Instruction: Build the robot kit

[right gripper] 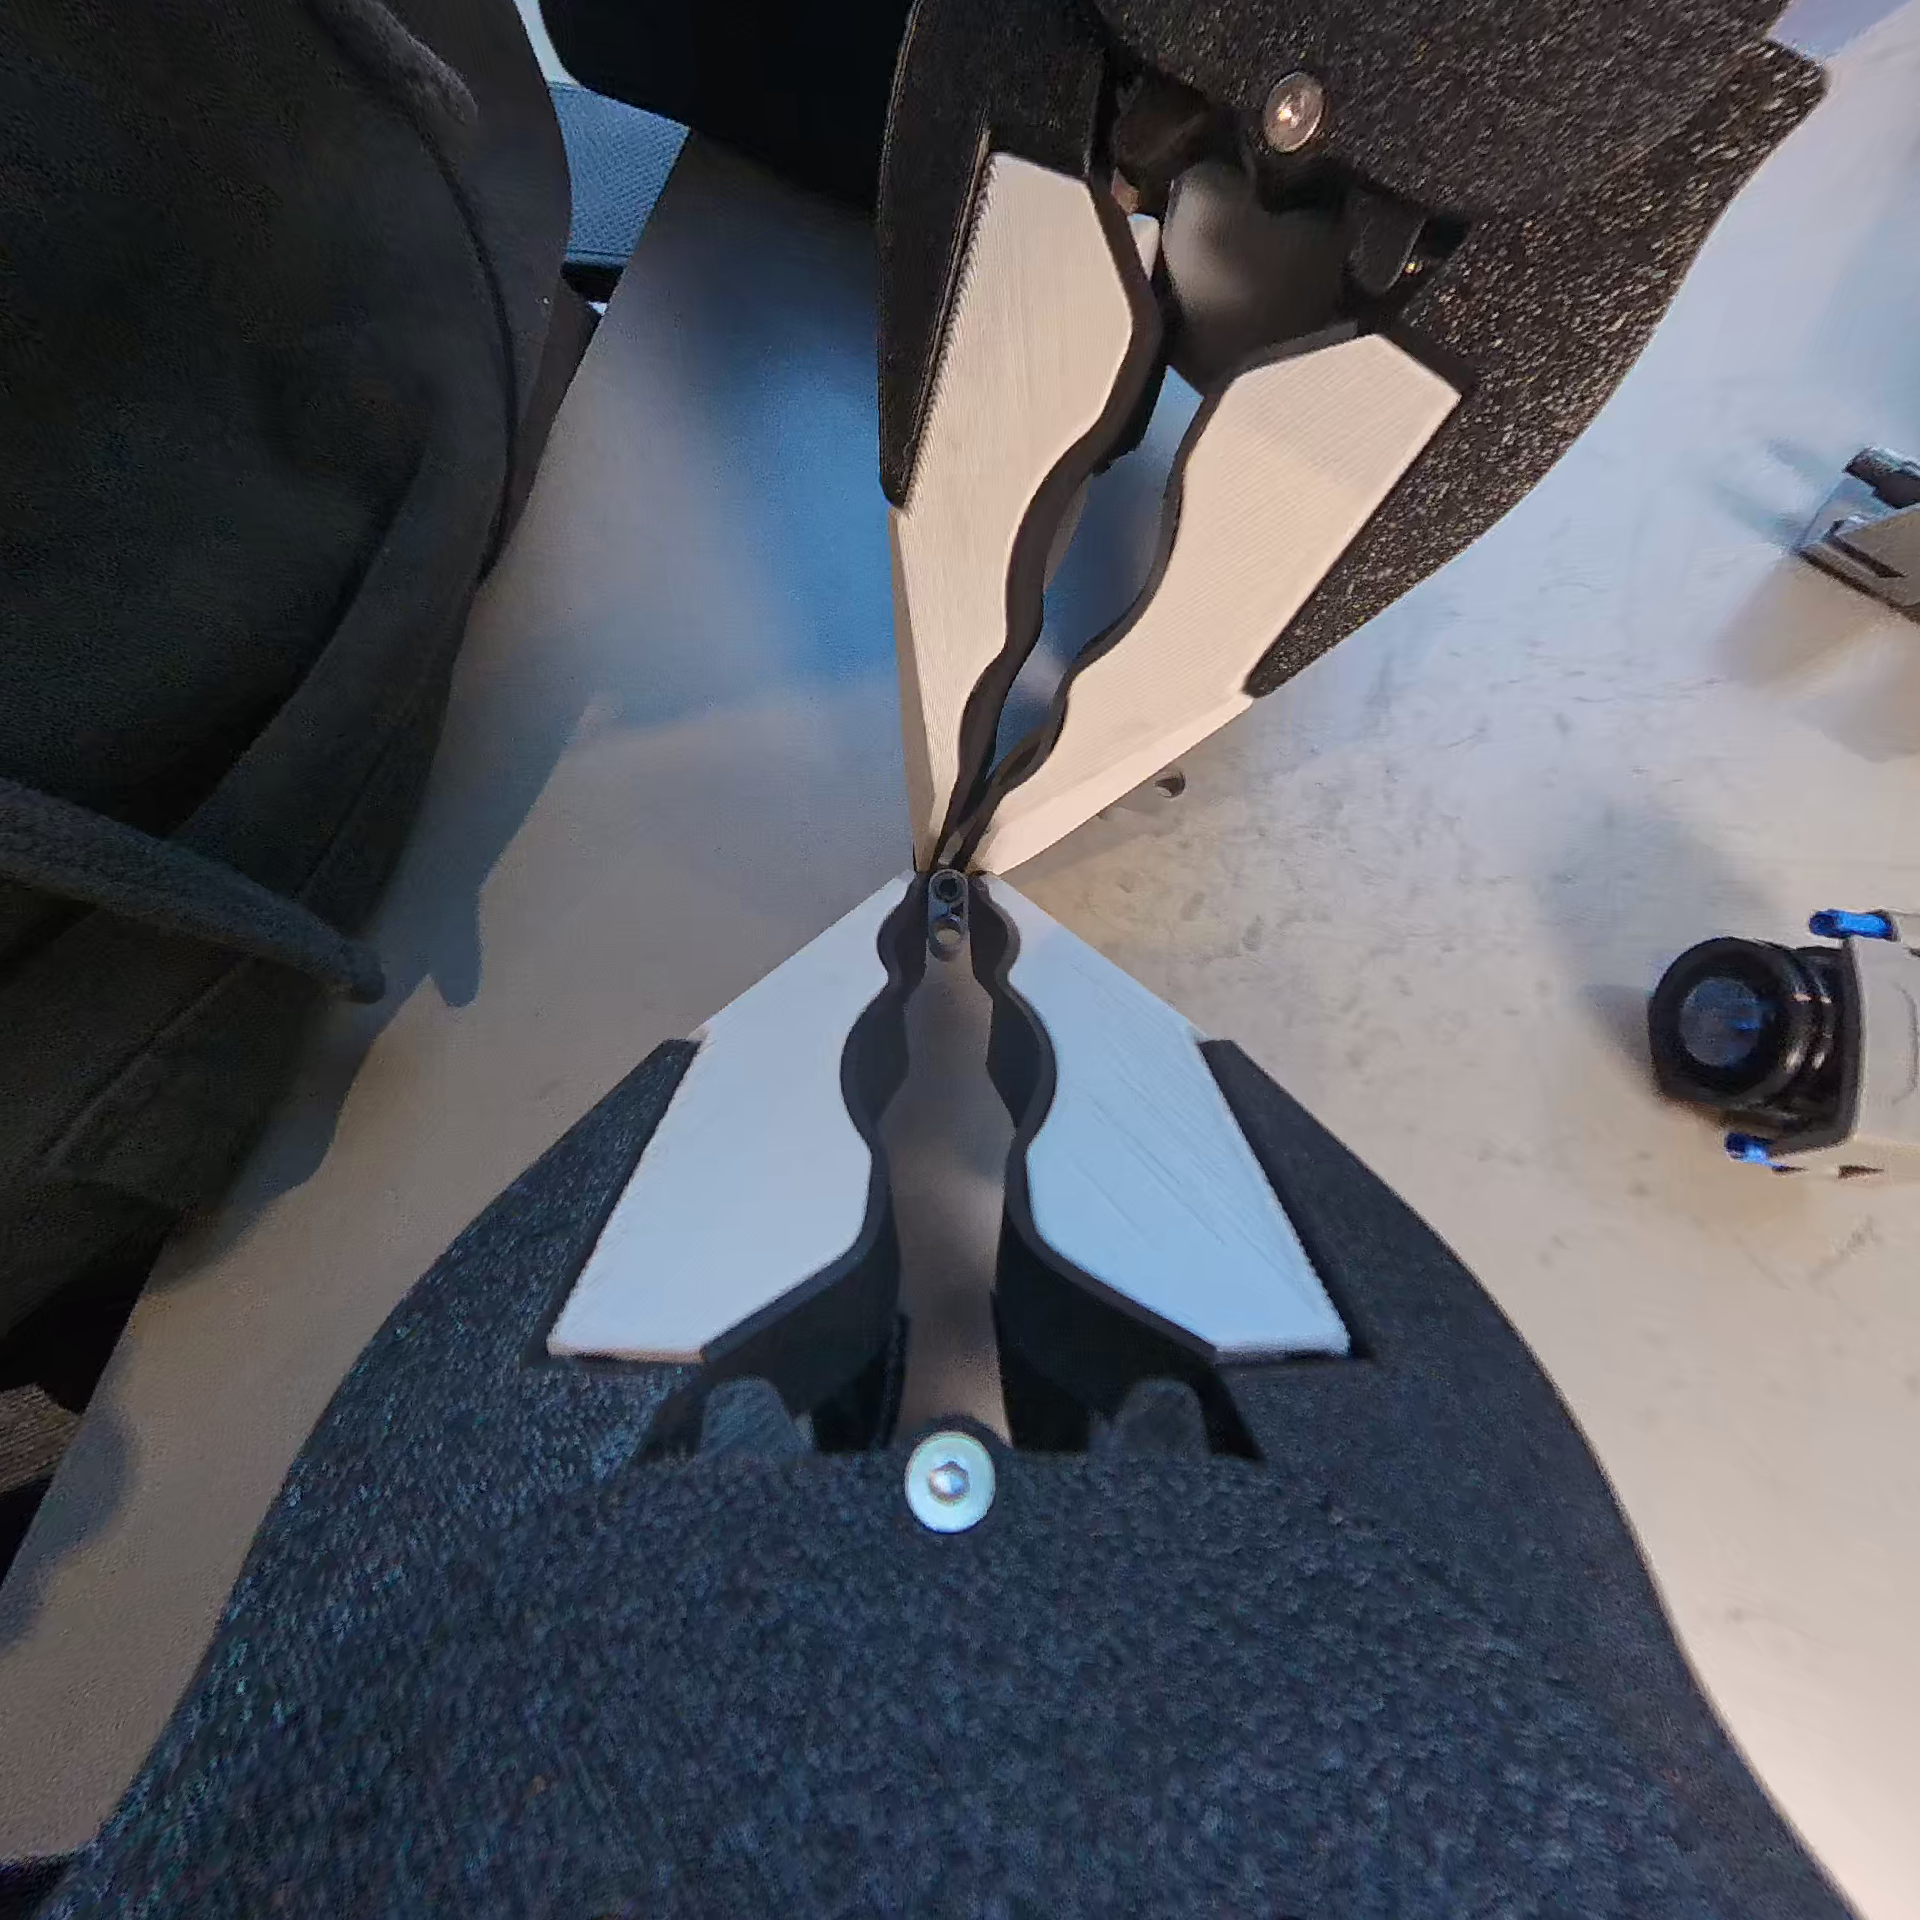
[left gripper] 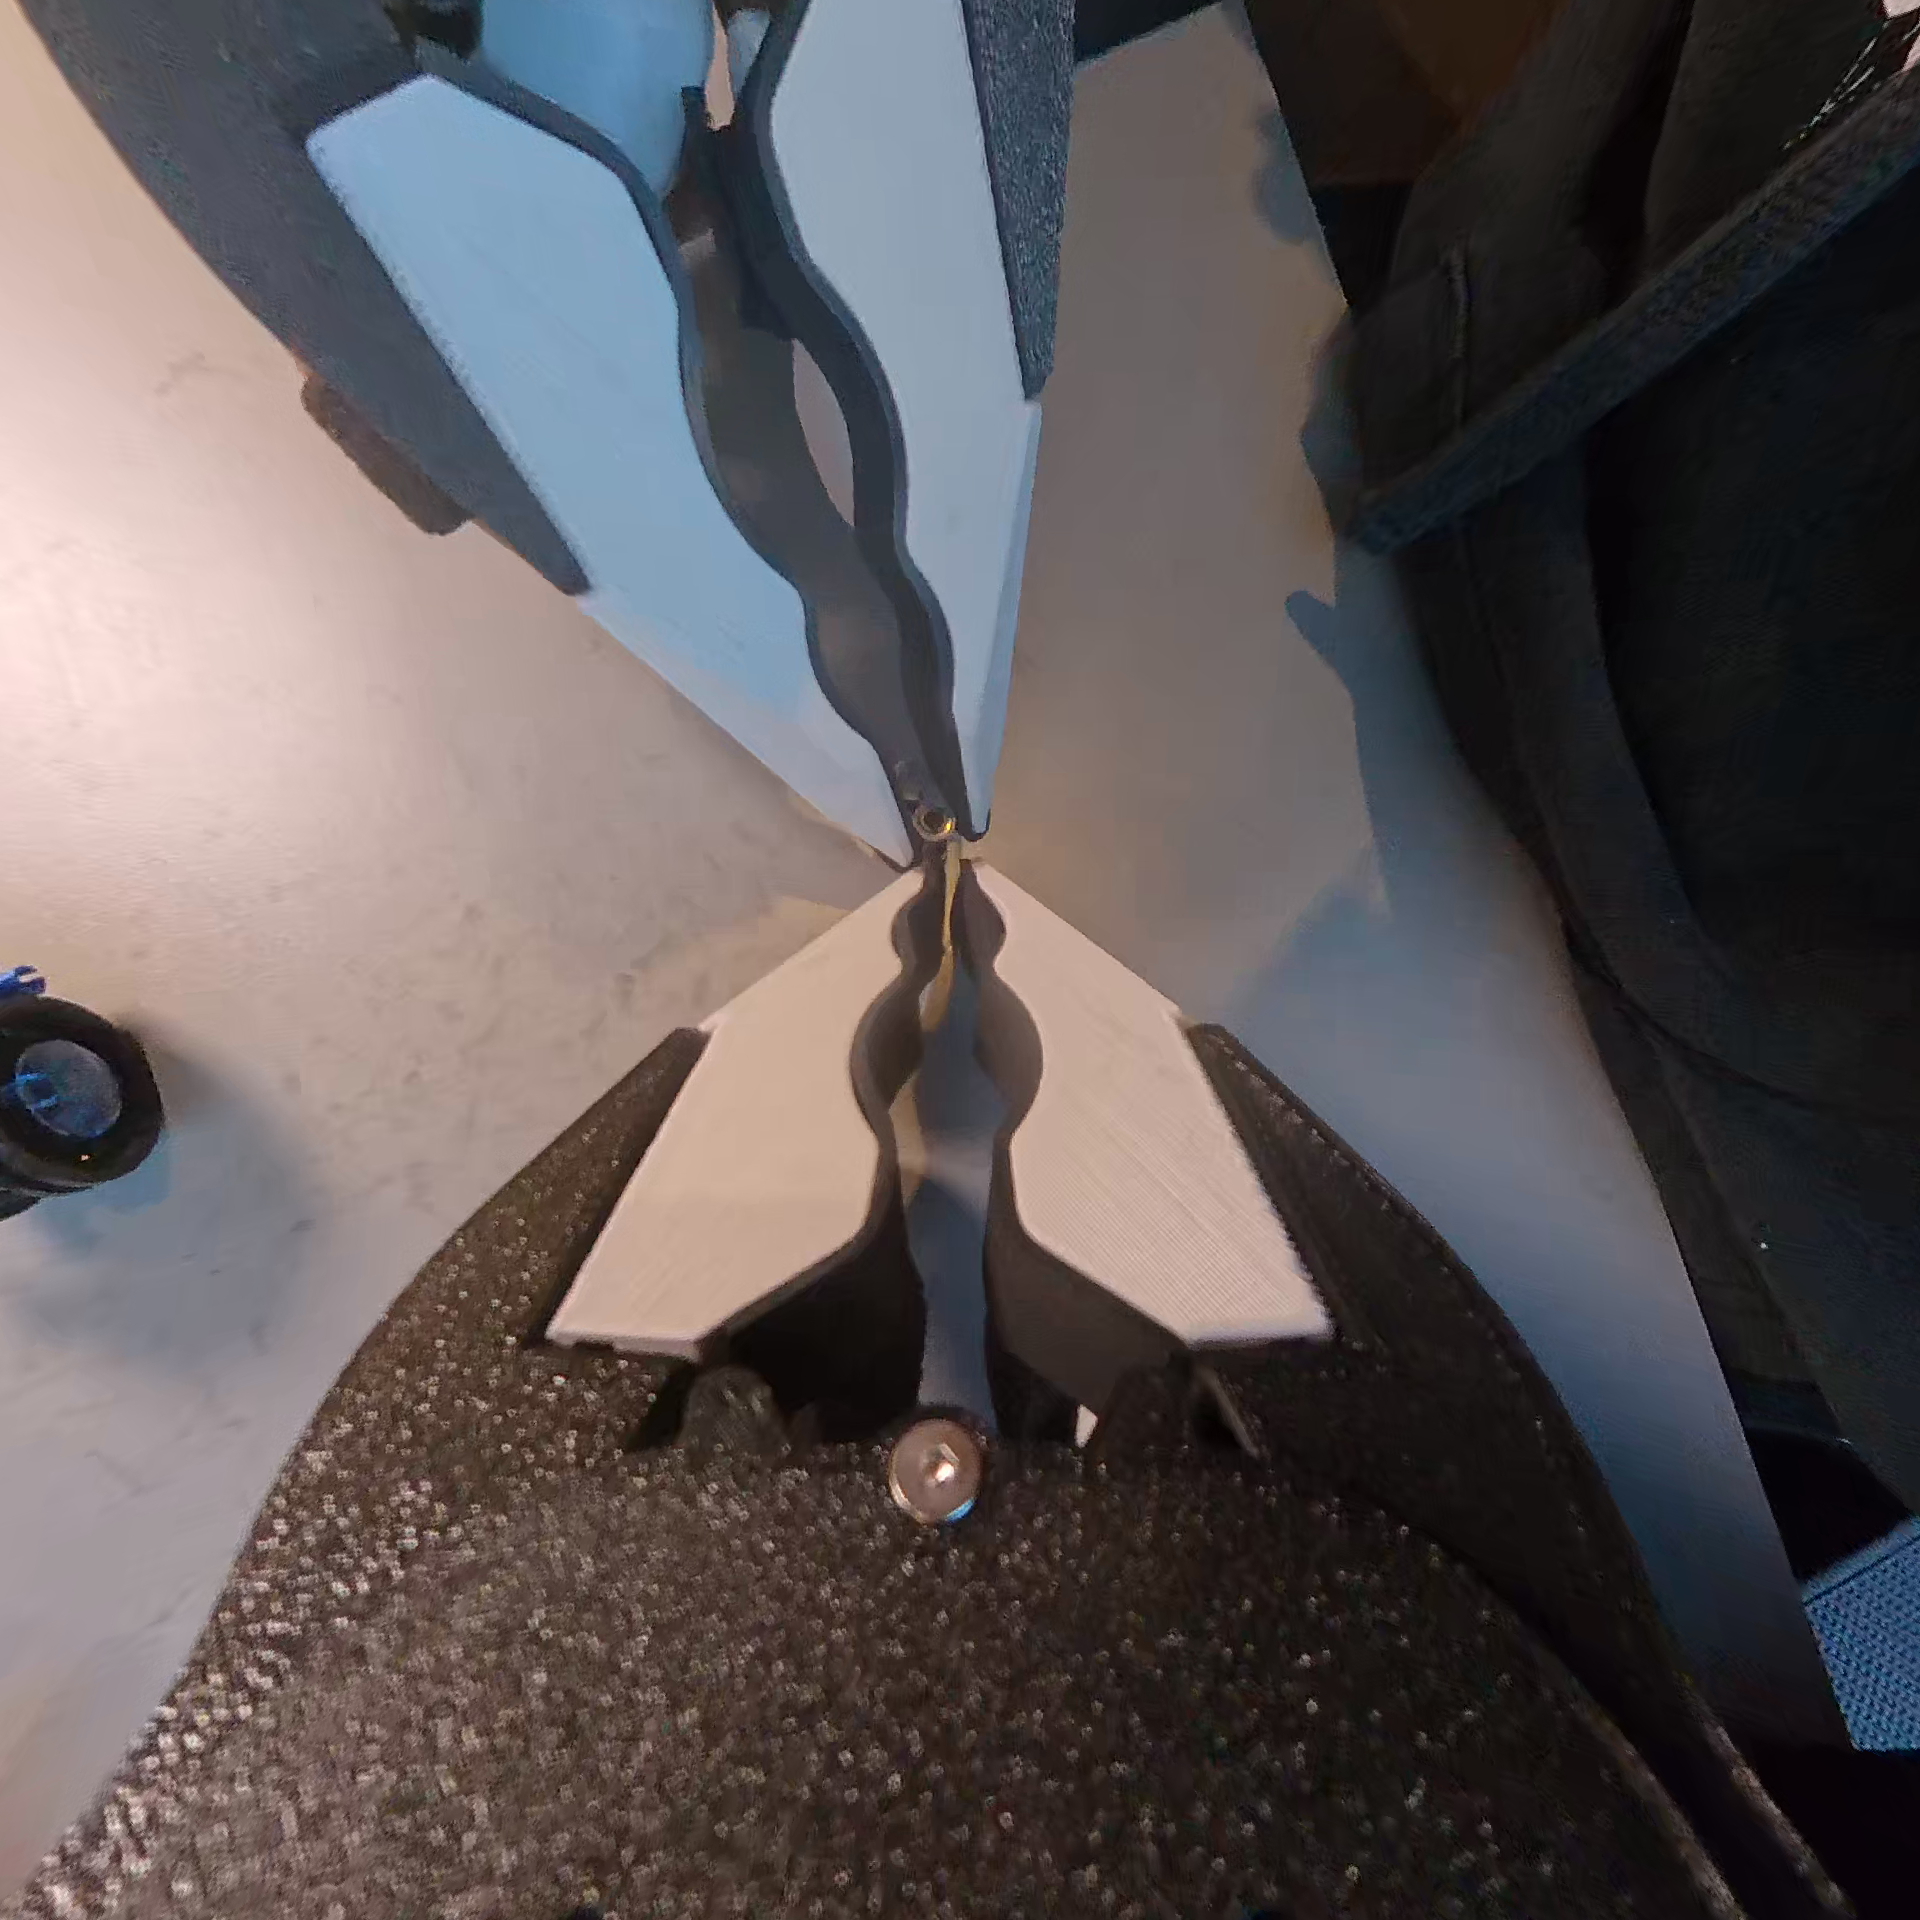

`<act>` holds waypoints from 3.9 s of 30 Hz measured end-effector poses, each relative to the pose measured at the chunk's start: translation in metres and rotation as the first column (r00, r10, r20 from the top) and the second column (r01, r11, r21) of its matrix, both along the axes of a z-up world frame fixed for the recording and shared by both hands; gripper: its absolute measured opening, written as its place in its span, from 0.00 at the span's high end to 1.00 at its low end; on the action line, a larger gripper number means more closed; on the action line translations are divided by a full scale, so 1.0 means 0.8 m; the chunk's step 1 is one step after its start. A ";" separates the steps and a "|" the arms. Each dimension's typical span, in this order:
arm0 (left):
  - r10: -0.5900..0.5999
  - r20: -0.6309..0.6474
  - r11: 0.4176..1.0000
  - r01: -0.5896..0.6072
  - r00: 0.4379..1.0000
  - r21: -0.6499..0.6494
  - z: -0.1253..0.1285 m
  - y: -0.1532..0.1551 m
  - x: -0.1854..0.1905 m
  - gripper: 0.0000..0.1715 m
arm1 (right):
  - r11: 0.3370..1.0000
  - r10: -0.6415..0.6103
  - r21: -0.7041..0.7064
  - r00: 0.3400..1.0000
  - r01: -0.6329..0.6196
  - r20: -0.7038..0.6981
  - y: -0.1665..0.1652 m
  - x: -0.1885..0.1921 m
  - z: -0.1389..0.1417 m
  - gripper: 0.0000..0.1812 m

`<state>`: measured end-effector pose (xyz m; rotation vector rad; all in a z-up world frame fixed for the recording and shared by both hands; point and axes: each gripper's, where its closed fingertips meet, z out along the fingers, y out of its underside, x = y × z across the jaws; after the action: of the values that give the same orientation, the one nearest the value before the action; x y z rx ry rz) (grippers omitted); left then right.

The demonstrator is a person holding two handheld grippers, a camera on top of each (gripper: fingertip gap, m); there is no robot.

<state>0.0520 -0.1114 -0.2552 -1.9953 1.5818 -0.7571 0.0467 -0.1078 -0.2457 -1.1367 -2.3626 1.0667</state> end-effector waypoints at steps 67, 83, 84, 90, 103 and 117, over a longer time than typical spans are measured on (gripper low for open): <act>0.353 0.289 0.504 -0.441 0.890 0.743 0.135 0.094 -0.020 0.98 | 0.689 -0.694 -0.499 0.677 0.526 -0.245 0.085 -0.022 0.132 0.85; 0.289 0.309 0.948 -0.316 0.906 0.039 0.063 0.035 0.018 0.85 | 0.898 -0.422 -0.214 0.892 0.385 -0.164 0.065 0.034 0.084 0.92; 0.272 0.270 0.953 -0.298 0.923 0.060 0.056 0.030 0.026 0.83 | 0.899 -0.427 -0.173 0.892 0.401 -0.147 0.069 0.039 0.073 0.91; 0.407 0.062 0.899 -0.411 0.911 0.152 0.013 0.030 0.040 0.76 | 0.860 -0.508 -0.130 0.853 0.493 -0.121 0.093 0.051 0.047 0.92; 0.542 -0.002 0.824 -0.531 0.840 0.199 0.006 0.025 0.048 0.88 | 0.855 -0.513 -0.182 0.842 0.485 -0.166 0.096 0.051 0.049 0.91; -0.130 -0.286 0.936 0.022 0.949 -0.352 -0.005 -0.021 0.009 0.96 | 0.927 -0.358 -0.172 0.925 0.334 -0.131 0.041 0.058 0.041 0.92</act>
<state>0.0592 -0.1285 -0.2588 -2.4115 1.8117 -0.8351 0.0933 -0.0751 -0.2126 -1.4008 -1.8925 1.1663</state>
